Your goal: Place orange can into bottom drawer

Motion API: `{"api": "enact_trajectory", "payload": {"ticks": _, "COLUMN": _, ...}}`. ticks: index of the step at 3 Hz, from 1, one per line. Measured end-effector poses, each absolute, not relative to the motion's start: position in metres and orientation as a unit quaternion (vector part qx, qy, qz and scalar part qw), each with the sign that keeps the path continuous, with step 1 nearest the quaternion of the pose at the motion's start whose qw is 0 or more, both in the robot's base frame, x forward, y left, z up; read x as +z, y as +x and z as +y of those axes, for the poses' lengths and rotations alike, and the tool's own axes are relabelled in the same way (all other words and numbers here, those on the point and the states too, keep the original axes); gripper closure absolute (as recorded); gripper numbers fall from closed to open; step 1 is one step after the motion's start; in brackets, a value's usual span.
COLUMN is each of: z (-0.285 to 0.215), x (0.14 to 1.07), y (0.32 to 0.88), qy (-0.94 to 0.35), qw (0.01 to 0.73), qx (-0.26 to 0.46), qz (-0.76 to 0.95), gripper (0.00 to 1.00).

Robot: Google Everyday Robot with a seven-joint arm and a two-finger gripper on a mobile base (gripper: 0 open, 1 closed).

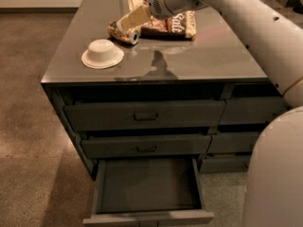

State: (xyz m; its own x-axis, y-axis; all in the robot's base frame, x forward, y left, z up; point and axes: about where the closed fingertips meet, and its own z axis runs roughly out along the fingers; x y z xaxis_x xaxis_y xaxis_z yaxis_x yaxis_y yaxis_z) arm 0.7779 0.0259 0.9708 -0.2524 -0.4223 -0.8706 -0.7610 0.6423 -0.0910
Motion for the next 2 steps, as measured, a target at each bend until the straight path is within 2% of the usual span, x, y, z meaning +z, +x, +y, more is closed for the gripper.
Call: {"api": "enact_trajectory", "payload": {"ticks": 2, "z": 0.044, "x": 0.948, "y": 0.798, "qy": -0.376, "qw": 0.489, "qx": 0.194, "qz": 0.763, "gripper": 0.0}}
